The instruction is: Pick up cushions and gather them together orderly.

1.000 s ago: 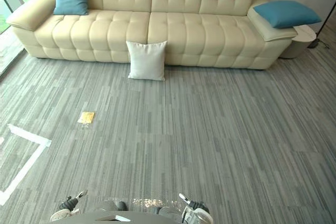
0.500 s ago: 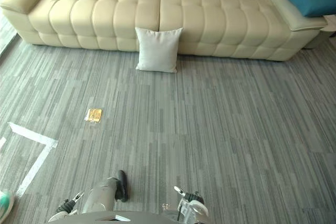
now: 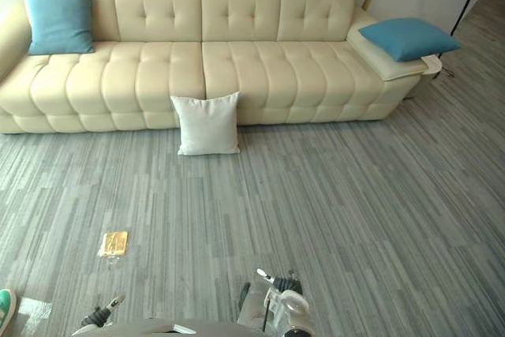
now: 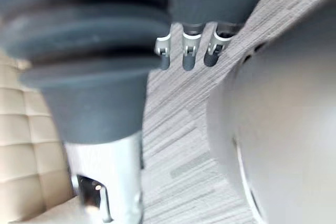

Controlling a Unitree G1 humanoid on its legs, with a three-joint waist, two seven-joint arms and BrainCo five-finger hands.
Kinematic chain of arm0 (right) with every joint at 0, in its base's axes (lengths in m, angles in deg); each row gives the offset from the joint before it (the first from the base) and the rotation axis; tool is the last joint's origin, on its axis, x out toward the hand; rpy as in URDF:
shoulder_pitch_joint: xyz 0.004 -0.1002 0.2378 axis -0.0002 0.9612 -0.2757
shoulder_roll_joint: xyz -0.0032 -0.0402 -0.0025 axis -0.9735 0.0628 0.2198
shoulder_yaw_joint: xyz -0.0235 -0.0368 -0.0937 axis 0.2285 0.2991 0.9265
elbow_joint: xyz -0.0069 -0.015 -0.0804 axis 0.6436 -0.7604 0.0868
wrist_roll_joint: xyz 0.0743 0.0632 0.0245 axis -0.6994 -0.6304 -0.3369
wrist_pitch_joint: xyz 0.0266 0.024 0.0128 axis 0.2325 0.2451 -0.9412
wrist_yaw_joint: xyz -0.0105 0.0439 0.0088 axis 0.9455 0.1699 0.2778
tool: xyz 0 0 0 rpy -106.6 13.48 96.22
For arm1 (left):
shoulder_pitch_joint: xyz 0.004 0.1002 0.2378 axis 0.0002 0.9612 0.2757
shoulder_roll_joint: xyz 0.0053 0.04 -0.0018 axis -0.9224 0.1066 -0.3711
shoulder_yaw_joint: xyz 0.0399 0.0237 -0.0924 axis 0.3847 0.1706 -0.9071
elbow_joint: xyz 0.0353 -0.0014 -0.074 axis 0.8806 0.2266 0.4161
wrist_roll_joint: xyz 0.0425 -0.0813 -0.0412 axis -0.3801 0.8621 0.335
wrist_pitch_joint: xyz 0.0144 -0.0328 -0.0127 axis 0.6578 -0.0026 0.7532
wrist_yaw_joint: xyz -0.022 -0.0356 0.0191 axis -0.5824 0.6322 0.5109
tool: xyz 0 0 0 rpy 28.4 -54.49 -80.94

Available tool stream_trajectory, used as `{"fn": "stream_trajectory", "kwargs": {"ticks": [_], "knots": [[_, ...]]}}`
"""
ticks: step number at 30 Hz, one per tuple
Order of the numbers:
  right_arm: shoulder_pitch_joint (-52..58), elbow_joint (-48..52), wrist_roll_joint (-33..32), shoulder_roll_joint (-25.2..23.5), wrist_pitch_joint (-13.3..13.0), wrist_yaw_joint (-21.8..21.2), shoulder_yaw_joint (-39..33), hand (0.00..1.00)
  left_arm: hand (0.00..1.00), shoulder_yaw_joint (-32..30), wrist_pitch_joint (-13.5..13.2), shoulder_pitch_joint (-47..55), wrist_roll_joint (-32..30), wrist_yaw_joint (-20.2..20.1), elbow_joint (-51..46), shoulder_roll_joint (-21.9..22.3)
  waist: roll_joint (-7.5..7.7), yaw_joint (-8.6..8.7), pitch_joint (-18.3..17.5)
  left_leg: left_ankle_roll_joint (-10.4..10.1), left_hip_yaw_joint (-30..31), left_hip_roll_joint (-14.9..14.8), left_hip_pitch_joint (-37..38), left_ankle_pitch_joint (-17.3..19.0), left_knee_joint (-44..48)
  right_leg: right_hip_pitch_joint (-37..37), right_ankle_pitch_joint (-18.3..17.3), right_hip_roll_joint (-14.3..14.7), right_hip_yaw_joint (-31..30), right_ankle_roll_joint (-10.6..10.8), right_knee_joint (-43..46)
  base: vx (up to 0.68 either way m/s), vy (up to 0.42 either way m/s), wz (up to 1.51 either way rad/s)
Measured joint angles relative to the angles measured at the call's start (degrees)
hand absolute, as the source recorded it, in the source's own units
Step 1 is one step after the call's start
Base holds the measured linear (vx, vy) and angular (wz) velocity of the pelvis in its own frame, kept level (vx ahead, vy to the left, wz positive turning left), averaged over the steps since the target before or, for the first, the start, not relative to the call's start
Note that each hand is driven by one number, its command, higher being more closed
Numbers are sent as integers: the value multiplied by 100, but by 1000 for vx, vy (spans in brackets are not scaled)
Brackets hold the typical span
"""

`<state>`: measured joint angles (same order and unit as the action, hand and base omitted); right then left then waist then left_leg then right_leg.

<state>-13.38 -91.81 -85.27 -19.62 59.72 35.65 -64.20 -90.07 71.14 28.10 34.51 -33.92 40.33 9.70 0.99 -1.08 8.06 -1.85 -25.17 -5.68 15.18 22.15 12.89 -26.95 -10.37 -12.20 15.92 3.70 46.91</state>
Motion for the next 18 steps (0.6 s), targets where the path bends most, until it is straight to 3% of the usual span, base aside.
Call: {"fn": "stream_trajectory", "kwargs": {"ticks": [2, 3, 4, 5, 7, 8, 9, 12, 13, 15, 18], "knots": [[7, -7, -23, 79, 11, 1, -10, 0, 0, 29, -1, -156, -8, -4, 55, 145, -120, 63, 79, 0, 83, -121, 243, 23, -195, -66, 177, 156, 119, -143, -863, 449, -205, 44], [36, 4, -94, 74, 3, 1, -44, 0, 0, 186, -7, -250, -112, -18, 125, 229, -141, 178, 103, -47, 344, -153, 493, -10, -390, -53, 659, 364, 82, -122, -2026, 763, -344, 56], [46, -11, -161, 143, 8, -6, -75, 0, 0, 181, -10, -329, -130, -57, 201, 286, -264, 216, 186, -70, 657, -322, 734, -50, -410, 194, 1640, 610, 32, -666, -2377, 768, -339, 31], [-27, -17, -154, 176, 7, -4, -84, 0, 0, 155, -6, -408, -144, -61, 246, 376, -378, 129, 209, 10, 750, -390, 733, -201, -387, 217, 1516, 649, 99, -640, -2248, 734, -359, 1], [-114, -24, -152, 124, 12, -5, -275, 0, 0, 114, -59, -548, -230, -129, 237, 552, -302, 157, 325, -46, 1379, -166, 740, -867, -285, 166, 739, 481, 4, -712, -1402, 462, -258, 1], [-97, -21, -151, 120, 6, -6, -267, 0, 0, 112, -60, -554, -233, -128, 233, 577, -309, 175, 322, -76, 1442, -183, 796, -1015, -221, 216, 547, 455, 11, -711, -1271, 486, -254, 18], [-43, 6, -149, 135, 5, -10, -264, 0, 0, 97, -58, -562, -268, -129, 226, 593, -425, 222, 243, -209, 1641, -297, 790, -1281, 53, 357, 231, 498, 73, -685, -1132, 492, -242, 15], [-14, 6, -147, 135, 20, -14, -267, 0, 0, 29, -31, -567, -298, -151, 165, 644, -546, 259, 175, -679, 2298, -636, -33, -2165, 1839, 855, -83, 894, 222, -736, -1457, 541, -179, -4], [45, 13, -148, 107, 25, -7, -259, 0, 0, -68, -31, -564, -299, -145, 89, 618, -549, 228, 176, -1187, 2627, -735, -638, -2798, 3137, 1241, -179, 1059, 230, -777, -1755, 449, -71, -11], [51, 2, -151, 104, 28, 2, -228, 0, 0, -101, -35, -558, -284, -148, -32, 620, -548, 185, 197, -1194, 2450, -887, -1216, -2645, 4332, 1695, -250, 1215, 189, -848, -2045, 413, -38, -18], [57, -105, -156, 75, 40, 23, -132, 0, 0, -187, -39, -491, -208, -143, -288, 594, -453, 33, 263, -620, 1512, -1102, -2174, -1553, 5034, 2833, -298, 1353, -107, -830, -2869, 373, 40, -40]]}}
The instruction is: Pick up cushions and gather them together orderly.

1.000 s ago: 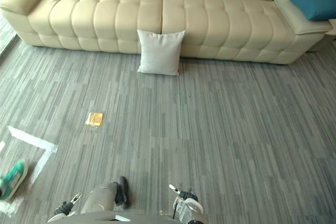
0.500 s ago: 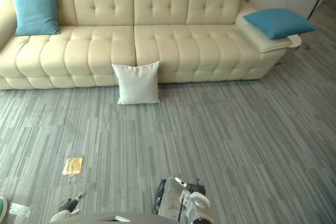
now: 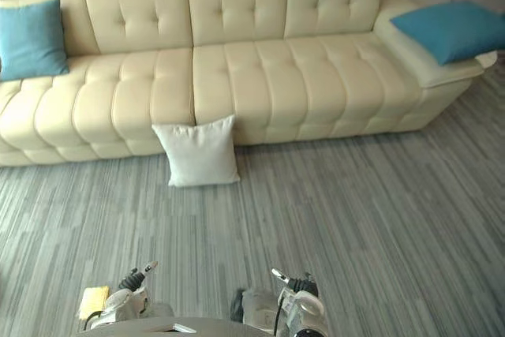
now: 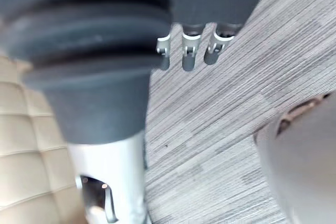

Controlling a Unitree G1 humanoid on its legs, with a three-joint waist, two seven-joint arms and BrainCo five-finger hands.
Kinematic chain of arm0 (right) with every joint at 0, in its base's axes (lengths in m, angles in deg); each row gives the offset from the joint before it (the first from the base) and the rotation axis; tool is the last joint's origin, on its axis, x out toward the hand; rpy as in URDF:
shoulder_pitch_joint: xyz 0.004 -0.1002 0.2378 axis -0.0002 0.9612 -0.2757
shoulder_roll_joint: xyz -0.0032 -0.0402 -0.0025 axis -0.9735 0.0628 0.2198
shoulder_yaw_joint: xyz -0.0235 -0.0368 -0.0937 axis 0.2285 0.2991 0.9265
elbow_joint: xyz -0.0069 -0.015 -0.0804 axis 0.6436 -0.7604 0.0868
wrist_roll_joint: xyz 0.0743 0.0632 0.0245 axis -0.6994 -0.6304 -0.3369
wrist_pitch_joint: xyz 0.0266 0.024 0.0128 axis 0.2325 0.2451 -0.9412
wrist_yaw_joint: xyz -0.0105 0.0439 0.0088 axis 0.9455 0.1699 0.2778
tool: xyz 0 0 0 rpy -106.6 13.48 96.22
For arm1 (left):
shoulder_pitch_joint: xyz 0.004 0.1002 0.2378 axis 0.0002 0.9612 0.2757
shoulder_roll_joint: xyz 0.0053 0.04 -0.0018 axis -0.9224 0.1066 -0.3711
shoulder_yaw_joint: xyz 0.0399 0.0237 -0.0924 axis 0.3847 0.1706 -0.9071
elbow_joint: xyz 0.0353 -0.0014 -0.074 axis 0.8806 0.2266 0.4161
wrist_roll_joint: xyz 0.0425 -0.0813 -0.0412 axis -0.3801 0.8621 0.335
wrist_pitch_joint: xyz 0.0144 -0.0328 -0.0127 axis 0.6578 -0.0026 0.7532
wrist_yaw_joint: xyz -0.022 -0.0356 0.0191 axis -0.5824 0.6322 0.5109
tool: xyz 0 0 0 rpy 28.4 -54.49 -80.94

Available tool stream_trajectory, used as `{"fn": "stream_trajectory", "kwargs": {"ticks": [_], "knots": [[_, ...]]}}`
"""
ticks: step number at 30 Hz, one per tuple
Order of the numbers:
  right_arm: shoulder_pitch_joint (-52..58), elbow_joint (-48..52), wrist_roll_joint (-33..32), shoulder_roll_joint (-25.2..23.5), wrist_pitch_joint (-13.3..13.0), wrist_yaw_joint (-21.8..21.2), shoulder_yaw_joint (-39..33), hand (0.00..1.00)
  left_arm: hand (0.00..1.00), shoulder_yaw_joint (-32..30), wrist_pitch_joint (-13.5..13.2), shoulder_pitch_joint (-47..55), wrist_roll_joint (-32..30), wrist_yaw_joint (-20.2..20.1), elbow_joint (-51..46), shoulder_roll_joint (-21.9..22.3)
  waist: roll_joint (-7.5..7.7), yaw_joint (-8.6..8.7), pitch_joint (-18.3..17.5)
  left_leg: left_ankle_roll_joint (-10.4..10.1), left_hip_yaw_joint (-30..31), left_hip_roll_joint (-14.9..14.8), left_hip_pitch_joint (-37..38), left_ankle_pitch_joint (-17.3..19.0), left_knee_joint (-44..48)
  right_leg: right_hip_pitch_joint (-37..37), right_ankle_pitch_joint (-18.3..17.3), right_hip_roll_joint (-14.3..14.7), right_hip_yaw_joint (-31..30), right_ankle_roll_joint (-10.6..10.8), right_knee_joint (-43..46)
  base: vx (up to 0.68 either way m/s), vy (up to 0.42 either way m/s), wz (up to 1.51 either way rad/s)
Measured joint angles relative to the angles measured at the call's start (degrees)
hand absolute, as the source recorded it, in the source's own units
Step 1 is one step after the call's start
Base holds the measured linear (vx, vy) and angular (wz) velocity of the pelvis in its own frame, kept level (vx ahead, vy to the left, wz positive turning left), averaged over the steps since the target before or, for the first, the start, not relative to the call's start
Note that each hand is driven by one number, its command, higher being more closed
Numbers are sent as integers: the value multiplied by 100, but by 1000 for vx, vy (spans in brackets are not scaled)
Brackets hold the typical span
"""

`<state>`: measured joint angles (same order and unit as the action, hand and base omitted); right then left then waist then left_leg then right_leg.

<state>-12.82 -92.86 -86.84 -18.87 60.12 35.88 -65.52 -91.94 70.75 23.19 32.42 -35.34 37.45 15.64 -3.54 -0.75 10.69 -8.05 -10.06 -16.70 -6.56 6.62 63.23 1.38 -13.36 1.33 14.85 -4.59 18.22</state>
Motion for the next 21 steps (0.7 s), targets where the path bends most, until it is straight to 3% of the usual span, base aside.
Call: {"fn": "stream_trajectory", "kwargs": {"ticks": [2, 4, 6, 7, 8, 9, 11, 14, 15, 17, 18, 19, 20, 21], "knots": [[-19, -66, -27, 2, 39, 13, 61, 0, 0, 10, -22, 23, 11, 3, -97, -35, 16, -115, 0, 302, -492, -1, -590, 556, -667, 409, 63, -106, -134, 190, -412, 300, 106, -37], [-51, -114, -57, -18, 63, 19, 100, 0, 0, 11, -27, 38, 7, 9, -108, -63, 72, -159, 42, 451, -921, 77, -843, 728, -1856, 763, 102, -306, -246, 401, -641, 463, 216, -34], [-23, -109, -57, -54, 80, 18, 103, 0, 0, 14, -27, 128, -13, 16, -96, -111, 116, -204, 50, 472, -985, 324, -817, 465, -3438, 1069, -22, -530, -355, 641, -775, 421, 241, -31], [-11, -115, -57, -61, 78, 20, 141, 0, 0, -34, -36, 208, 24, 16, -86, -101, 115, -239, 41, 509, -877, 422, -768, -157, -4112, 1191, -125, -618, -482, 803, -805, 482, 331, -43], [-6, -132, -57, -90, 89, 19, 239, 0, 0, -100, -46, 206, 38, 20, -91, -162, 204, -281, 0, 736, -945, 635, -629, -484, -4224, 1302, -176, -761, -592, 882, -846, 569, 392, -29], [0, -127, -56, -219, 88, 16, 421, 0, 0, -99, -61, 191, 29, 36, -99, -213, 383, -220, -81, 775, -1060, 760, -644, -351, -4310, 1204, 54, -899, -664, 729, -940, 476, 326, -21], [-59, -224, -57, -273, 96, -23, 581, 0, 0, -95, -65, 168, 39, 28, -65, -279, 466, -292, -102, 988, -1156, 752, -610, -146, -4051, 1283, 587, -944, -848, 770, -1047, 497, 322, -17], [-80, -236, -49, -273, 79, -29, 578, 0, 0, -44, -50, 183, 29, 29, 26, -346, 567, -300, -198, 1184, -1220, 914, -352, -15, -3987, 1370, 996, -1114, -983, 787, -951, 356, 192, -15], [-78, -271, -48, -277, 77, -28, 522, 0, 0, 124, -36, 184, 29, 24, 127, -448, 635, -293, -265, 1167, -1190, 1071, -205, 11, -4122, 1330, 1092, -1225, -1044, 822, -728, 323, 136, -7], [-54, -359, -48, -271, 80, -29, 485, 0, 0, 323, -3, 182, 30, 26, 218, -508, 624, -245, -313, 1110, -1159, 1221, 112, 99, -4509, 956, 1107, -1312, -1170, 865, 240, 248, 103, 3], [0, -321, -55, -248, 83, -34, 475, 0, 0, 466, 9, 188, 30, 24, 251, -526, 583, -178, -300, 1061, -1067, 1289, 362, 258, -4775, 477, 1310, -1367, -1211, 1148, 1281, 185, 71, 14], [-28, -320, -50, -233, 41, -34, 469, 0, 0, 517, 17, 159, 33, 26, 312, -588, 580, -132, -217, 1066, -1029, 1353, 594, 321, -4931, -27, 1263, -1462, -1284, 1221, 2428, 224, 74, 14], [-46, -314, -46, -230, 33, -35, 466, 0, 0, 539, 23, 157, 37, 28, 363, -618, 603, -119, -195, 1077, -1029, 1382, 734, 345, -4983, -219, 1024, -1507, -1241, 1195, 2867, 227, 40, 8], [-51, -292, -46, -218, 34, -32, 479, 0, 0, 539, 32, 145, 40, 49, 424, -637, 630, -105, -187, 1075, -1032, 1410, 1110, 425, -5118, -564, 513, -1523, -1051, 1005, 3436, 183, -3, 10]]}}
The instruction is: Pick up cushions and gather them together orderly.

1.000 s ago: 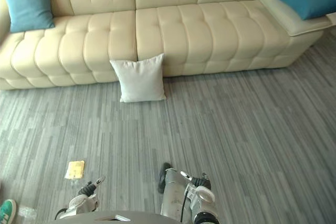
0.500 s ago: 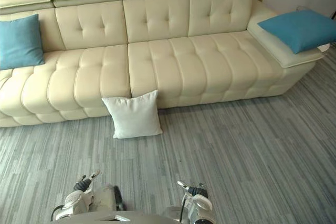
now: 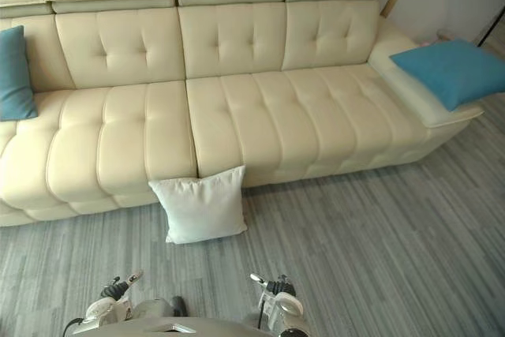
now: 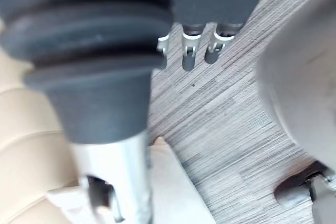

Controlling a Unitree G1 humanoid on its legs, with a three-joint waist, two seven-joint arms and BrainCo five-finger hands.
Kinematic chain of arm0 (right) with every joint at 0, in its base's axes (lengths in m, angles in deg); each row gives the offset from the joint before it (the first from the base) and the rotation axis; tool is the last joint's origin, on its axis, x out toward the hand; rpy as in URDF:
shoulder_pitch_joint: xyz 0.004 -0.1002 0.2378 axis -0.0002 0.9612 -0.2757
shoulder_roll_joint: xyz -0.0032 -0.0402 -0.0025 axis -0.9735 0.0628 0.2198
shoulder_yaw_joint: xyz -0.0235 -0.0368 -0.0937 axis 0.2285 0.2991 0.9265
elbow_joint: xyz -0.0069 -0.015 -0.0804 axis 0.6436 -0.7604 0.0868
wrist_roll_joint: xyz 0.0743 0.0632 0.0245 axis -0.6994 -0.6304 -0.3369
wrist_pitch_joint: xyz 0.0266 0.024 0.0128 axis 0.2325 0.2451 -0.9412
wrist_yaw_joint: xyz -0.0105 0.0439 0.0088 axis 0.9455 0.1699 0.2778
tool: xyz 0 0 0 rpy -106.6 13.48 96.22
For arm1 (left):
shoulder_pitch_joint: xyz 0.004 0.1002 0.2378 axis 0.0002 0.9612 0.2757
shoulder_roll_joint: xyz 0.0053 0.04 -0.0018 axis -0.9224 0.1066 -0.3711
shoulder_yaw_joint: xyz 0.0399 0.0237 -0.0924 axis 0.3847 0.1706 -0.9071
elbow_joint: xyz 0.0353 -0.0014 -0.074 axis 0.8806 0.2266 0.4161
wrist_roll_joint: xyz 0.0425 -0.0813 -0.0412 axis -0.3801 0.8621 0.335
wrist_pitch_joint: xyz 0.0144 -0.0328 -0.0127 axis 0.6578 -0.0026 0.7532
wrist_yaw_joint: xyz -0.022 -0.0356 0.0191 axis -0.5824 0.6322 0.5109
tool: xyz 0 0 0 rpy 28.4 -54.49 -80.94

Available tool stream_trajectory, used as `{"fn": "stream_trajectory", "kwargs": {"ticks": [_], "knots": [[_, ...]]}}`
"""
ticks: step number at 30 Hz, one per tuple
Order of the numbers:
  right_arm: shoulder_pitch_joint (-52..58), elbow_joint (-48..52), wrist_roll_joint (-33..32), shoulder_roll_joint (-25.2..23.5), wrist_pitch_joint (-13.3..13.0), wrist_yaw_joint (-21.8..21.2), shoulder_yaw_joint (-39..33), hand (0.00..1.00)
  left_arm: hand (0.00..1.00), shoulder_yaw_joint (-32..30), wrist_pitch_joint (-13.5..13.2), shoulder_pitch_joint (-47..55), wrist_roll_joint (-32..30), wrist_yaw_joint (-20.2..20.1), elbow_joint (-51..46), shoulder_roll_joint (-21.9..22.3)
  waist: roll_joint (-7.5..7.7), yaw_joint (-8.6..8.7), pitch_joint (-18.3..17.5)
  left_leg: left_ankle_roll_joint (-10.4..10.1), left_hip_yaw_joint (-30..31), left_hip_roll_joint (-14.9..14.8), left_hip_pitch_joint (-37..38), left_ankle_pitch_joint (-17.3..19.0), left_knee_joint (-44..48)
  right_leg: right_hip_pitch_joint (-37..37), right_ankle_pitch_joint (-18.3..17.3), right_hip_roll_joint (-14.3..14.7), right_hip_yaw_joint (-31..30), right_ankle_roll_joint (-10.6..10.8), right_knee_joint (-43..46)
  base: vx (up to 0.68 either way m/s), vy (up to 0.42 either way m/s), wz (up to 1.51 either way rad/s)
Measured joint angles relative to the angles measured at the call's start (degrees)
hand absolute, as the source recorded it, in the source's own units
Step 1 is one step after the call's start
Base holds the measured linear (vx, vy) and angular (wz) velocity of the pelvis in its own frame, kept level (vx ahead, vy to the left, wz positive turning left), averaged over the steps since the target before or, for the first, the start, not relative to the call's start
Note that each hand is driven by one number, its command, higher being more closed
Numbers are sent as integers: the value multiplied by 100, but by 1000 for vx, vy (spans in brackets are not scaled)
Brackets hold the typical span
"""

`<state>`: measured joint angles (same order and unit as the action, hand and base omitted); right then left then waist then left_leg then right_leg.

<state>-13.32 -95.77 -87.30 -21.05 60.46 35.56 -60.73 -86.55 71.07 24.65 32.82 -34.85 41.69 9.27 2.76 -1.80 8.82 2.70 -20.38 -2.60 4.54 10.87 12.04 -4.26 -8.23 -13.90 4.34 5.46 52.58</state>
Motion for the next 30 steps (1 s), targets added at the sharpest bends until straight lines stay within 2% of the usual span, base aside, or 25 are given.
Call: {"fn": "stream_trajectory", "kwargs": {"ticks": [1, 2, 4, 5, 7, 8, 9, 10, 11, 13, 15, 18, 19, 22, 23, 25, 27, 29, 30], "knots": [[24, -1, -1, 11, -6, 1, 15, 0, 0, 3, 1, 20, -1, 1, 9, 19, -3, 18, 5, -29, 0, -5, 230, 18, -127, -191, -297, 17, 288, -94, 46, 179, -16, 13], [28, 18, 0, 21, -16, 1, 23, 0, 0, 7, 1, 20, -4, 1, 17, 20, -3, 31, 5, -42, 15, -9, 324, 26, -180, -299, -408, 31, 443, -154, -44, 163, -55, 22], [17, 73, -1, 48, -22, -1, 21, 0, 0, -46, -1, -22, -6, 0, 39, 48, -22, 56, 6, -159, 99, -58, 475, 91, -248, -682, -603, 135, 808, -259, -700, 199, -137, 25], [2, 87, -4, 49, -38, 1, -77, 0, 0, -204, 0, -6, -11, 1, 41, 97, -57, 89, 9, -292, 183, -170, 524, 160, -242, -837, -590, 363, 910, -304, -1544, 235, -205, 22], [-2, 75, -2, 49, -49, 3, -119, 0, 0, -313, 0, 1, -16, 1, 44, 129, -76, 97, 21, -467, 255, -280, 643, 264, -240, -858, -366, 579, 860, -332, -2409, 265, -221, 18], [21, 67, -7, 47, -50, 2, -120, 0, 0, -362, 4, -1, -65, -13, 45, 130, -51, 103, 23, -631, 302, -311, 754, 370, -221, -781, 134, 671, 733, -355, -2991, 394, -266, 15], [26, 44, -2, 125, -49, 0, -128, 0, 0, -419, 5, 17, -98, -25, 124, 209, -139, 105, 21, -757, 363, -429, 898, 423, -218, -592, 389, 828, 797, -477, -3009, 465, -297, 10], [22, 25, -2, 243, -50, 3, -202, 0, 0, -423, 10, -6, -158, -45, 167, 377, -315, 99, 17, -761, 362, -583, 933, 388, -261, -590, 186, 967, 867, -539, -2946, 451, -264, 5], [12, 23, -1, 302, -51, 3, -264, 0, 0, -424, 5, -24, -185, -48, 164, 460, -430, 110, 34, -767, 391, -649, 984, 385, -296, -570, 89, 1017, 935, -580, -2894, 339, -195, 2], [21, -24, -1, 353, -40, 6, -350, 0, 0, -422, 8, -39, -287, -54, 153, 525, -516, 137, 8, -821, 533, -715, 1003, 261, -300, -483, -103, 1047, 1065, -667, -2796, 298, -154, 21], [61, -52, 1, 356, -38, 6, -347, 0, 0, -424, 10, -38, -287, -57, 135, 523, -508, 150, 19, -845, 699, -792, 998, 202, -52, -223, -204, 1041, 1228, -737, -2856, 235, -119, 46], [153, -49, 2, 346, -21, 6, -327, 0, 0, -426, 8, -20, -284, -79, -79, 521, -464, 39, 37, -862, 854, -970, 406, 203, 1355, 174, -245, 1035, 1351, -734, -3138, 116, -63, 39], [155, -49, 0, 357, 5, 13, -325, 0, 0, -431, 8, -2, -284, -74, -159, 521, -475, 11, 39, -988, 932, -1091, 2, 129, 2147, 224, -252, 1054, 1365, -721, -3218, 34, 2, 17], [155, -48, -9, 354, 7, 31, -323, 0, 0, -463, 8, 14, -283, -72, -232, 505, -476, 5, 41, -1029, 933, -1219, -276, 82, 2686, 236, -236, 1088, 1345, -684, -3283, 29, 39, -7], [156, -46, -11, 351, 7, 33, -324, 0, 0, -464, 10, 48, -284, -72, -229, 491, -460, 3, 46, -1018, 927, -1229, -294, 79, 2710, 240, -222, 1080, 1332, -676, -3314, 56, 91, -2], [155, -46, -20, 347, 42, 51, -328, 0, 0, -472, 11, 52, -282, -72, -226, 458, -402, 11, 60, -789, 738, -1247, -343, 618, 2493, 259, -110, 1012, 1235, -595, -3527, 34, 108, 1], [152, -51, -21, 339, 55, 56, -332, 0, 0, -470, 11, 54, -283, -55, -226, 429, -361, 0, 89, -745, 711, -1212, -399, 877, 2078, 339, -60, 903, 1136, -535, -3643, 18, 190, -16], [169, -56, -20, 356, 55, 59, -264, 0, 0, -447, 6, 58, -278, -33, -213, 420, -351, -3, 91, -747, 836, -1114, -452, 686, 1373, 334, -15, 798, 995, -310, -3589, -12, 285, -41], [155, -67, -18, 378, 61, 58, -157, 0, 0, -413, 0, 49, -262, -25, -168, 404, -395, -41, 41, -994, 848, -1047, -375, 533, 1055, 225, -46, 791, 734, -145, -3447, -11, 294, -54]]}}
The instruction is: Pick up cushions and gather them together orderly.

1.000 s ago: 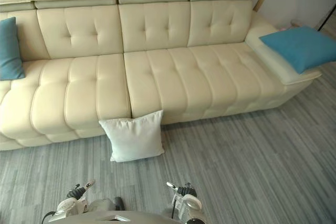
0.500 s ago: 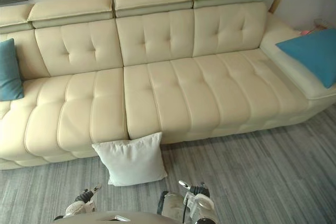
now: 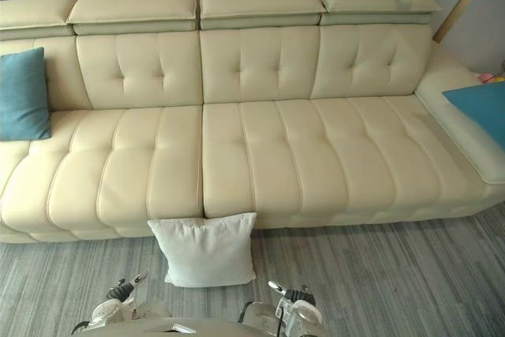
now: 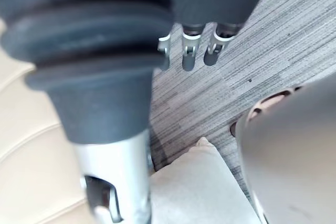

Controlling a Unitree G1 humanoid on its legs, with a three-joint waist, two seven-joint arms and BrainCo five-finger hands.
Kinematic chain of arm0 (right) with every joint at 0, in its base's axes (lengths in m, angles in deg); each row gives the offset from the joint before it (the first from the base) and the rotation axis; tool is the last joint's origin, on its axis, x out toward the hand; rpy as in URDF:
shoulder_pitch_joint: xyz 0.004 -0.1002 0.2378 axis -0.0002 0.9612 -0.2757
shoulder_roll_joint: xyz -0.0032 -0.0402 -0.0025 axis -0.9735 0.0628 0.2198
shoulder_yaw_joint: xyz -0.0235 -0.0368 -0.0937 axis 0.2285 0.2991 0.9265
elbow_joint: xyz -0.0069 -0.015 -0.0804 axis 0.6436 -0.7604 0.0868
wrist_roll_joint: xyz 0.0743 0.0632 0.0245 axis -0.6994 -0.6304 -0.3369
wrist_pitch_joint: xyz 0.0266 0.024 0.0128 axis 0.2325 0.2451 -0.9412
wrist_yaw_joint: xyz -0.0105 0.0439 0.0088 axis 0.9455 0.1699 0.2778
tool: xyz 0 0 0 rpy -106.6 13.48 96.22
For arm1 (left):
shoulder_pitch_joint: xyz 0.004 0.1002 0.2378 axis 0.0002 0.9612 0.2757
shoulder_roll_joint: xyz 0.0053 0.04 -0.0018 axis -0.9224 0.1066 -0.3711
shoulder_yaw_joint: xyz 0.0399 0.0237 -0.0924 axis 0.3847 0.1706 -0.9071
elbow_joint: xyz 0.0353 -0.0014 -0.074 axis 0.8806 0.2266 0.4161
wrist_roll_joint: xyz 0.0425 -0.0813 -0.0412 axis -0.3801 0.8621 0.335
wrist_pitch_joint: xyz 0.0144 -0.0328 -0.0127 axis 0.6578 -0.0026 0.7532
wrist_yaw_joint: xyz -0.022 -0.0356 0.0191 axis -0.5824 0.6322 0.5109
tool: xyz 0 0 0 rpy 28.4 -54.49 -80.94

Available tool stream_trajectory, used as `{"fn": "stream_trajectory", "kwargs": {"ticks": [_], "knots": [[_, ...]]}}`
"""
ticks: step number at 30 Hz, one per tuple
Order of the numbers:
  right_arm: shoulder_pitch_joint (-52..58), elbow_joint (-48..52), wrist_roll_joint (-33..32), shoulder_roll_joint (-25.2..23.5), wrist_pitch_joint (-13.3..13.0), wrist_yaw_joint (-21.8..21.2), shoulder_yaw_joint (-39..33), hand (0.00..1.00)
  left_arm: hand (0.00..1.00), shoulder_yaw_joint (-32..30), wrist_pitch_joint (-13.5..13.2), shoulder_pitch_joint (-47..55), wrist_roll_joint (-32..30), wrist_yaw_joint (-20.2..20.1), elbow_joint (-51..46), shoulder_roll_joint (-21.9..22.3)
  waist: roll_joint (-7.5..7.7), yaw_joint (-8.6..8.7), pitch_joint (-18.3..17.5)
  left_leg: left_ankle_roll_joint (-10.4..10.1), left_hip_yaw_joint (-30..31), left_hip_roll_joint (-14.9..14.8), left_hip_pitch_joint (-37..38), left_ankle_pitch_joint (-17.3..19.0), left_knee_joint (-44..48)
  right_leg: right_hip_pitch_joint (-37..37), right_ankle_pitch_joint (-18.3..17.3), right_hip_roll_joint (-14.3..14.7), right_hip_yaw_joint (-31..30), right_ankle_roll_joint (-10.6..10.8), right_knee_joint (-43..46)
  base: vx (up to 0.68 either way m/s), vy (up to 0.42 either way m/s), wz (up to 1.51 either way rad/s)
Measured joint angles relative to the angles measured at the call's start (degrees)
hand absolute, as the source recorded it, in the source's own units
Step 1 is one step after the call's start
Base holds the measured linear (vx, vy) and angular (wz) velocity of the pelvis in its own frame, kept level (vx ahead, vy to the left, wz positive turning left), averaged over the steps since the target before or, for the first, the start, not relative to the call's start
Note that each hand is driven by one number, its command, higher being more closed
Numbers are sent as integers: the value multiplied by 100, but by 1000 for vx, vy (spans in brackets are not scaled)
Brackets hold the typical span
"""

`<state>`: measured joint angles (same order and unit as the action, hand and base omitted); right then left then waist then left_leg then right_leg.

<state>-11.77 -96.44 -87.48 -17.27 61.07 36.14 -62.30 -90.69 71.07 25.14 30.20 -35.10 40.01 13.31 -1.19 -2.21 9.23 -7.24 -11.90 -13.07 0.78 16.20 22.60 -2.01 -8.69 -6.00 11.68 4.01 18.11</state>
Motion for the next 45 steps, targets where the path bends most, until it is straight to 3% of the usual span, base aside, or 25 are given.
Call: {"fn": "stream_trajectory", "kwargs": {"ticks": [1, 3, 5, 11, 18, 24, 28, 30, 35, 39, 45], "knots": [[8, 18, 1, -14, -2, 0, 82, 0, 0, 11, -1, 6, -15, 1, 5, -67, 34, 14, -11, 58, -108, 110, 37, -20, -93, -43, 40, -41, -182, 40, -7, 6, 266, -43], [70, 12, 1, -143, -1, -5, 93, 0, 0, 18, 0, -6, -26, -1, 119, -228, 275, 138, -140, 103, -194, 319, 43, -41, -201, -23, 183, -160, -363, 48, -246, 36, 223, -12], [173, 12, 2, -220, -6, -6, 91, 0, 0, 21, 0, -10, -25, -2, 197, -304, 385, 94, -212, 123, -359, 465, 92, -36, -318, -10, 367, -240, -522, 65, -507, 34, 211, -27], [241, 12, 2, -212, -6, -9, 84, 0, 0, 127, 2, -14, -30, -4, 256, -295, 317, 98, -238, 205, -540, 608, 311, -121, -579, 85, 608, -262, -687, 167, -888, 26, 61, -16], [282, -5, 29, -41, -2, -18, 116, 0, 0, 304, 0, 26, -131, -7, 276, -141, 103, 94, -374, 187, -549, 622, 603, -415, -1152, 234, 716, -180, -654, 196, -1135, -11, -39, -1], [101, 14, 363, 76, 13, -8, 731, 0, 0, 492, -17, -28, -130, 15, 261, -205, 168, 50, -260, 156, -552, 627, 567, -567, -1332, 150, 772, -161, -641, 198, -1115, -55, -25, -1], [-795, 626, 557, 145, -6, 58, 1432, 0, 0, 811, -33, -794, 8, 294, 133, -389, 259, 56, 430, 246, -389, 494, -857, -415, -229, -1120, 752, -212, -700, 170, -310, -222, -27, 11], [-1200, 846, 638, 222, -9, 99, 1449, 0, 0, 878, -33, -1106, 184, 402, 111, -417, 261, 41, 754, 265, -296, 381, -1393, -309, 277, -1550, 736, -180, -685, 143, -3, -324, -18, 10], [-1881, 1213, 632, 413, -9, 308, 1615, 0, 0, 886, -67, -1427, 662, 631, -371, -564, 248, 37, 1060, 292, -199, 247, -2445, -239, 950, -2573, 702, -165, -746, 91, 599, -173, -11, 0], [-2724, 1502, 570, 642, -7, 521, 1616, 0, 0, 657, -125, -2153, 798, 823, -632, -817, 153, 58, 1460, 343, -49, 193, -3541, -285, 1413, -3625, 765, -167, -776, 4, 1002, -139, -49, 3], [-3492, 1851, 421, 1037, -16, 759, 1542, 0, 0, 608, -169, -2665, 1001, 986, -1106, -1090, 132, 55, 1827, 362, 92, 162, -4388, -357, 1718, -4419, 795, -180, -766, -37, 1338, -63, -38, 7]]}}
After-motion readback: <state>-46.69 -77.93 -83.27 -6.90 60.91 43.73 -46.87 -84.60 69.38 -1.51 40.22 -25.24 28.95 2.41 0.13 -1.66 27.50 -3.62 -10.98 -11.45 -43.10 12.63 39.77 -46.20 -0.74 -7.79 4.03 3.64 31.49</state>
